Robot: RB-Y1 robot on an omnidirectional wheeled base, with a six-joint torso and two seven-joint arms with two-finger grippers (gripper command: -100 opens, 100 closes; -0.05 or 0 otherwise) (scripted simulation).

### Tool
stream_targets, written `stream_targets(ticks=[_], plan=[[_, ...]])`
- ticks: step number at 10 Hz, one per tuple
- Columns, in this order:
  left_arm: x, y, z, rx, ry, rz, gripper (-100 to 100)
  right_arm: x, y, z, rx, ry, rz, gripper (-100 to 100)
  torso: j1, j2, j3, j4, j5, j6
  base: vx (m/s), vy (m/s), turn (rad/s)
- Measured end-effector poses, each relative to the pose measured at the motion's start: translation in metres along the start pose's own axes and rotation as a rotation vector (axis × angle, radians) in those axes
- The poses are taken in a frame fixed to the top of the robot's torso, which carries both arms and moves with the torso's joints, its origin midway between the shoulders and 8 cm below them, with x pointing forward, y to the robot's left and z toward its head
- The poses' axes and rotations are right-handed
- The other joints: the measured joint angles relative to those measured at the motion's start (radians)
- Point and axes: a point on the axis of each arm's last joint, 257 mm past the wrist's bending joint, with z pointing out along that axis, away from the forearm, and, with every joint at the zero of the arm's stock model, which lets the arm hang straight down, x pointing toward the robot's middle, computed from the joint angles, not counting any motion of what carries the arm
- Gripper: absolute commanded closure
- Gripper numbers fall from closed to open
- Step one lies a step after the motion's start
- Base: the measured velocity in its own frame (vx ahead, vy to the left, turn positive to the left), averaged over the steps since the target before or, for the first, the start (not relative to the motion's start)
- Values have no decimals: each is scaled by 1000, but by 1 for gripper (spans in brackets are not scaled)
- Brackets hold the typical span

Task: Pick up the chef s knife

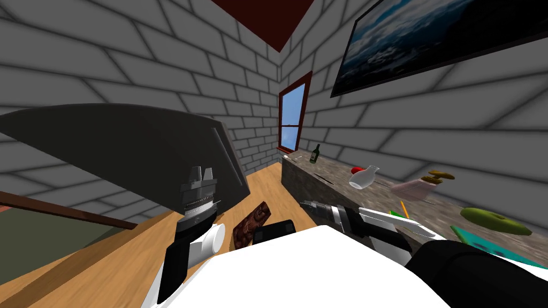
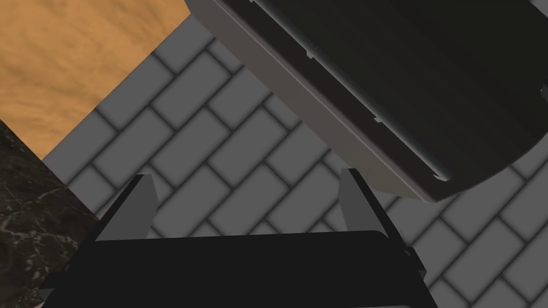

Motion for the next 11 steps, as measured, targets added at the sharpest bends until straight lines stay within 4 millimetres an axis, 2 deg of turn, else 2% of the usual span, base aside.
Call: stream_targets(ticks=[6,10,11], plan=[[0,0,0,0,0,0,0,25,-39,-23,108,160,-51,-100,0,0,0,0,0,0,38,-7,104],[0,0,0,0,0,0,0,42,-73,-51,204,285,-93,-100,-1,-2,-1,0,0,0,51,-25,132],[0,0,0,0,0,0,0,44,-87,-60,236,319,-107,-100,-3,-2,-1,-1,-1,0,47,-33,122]])
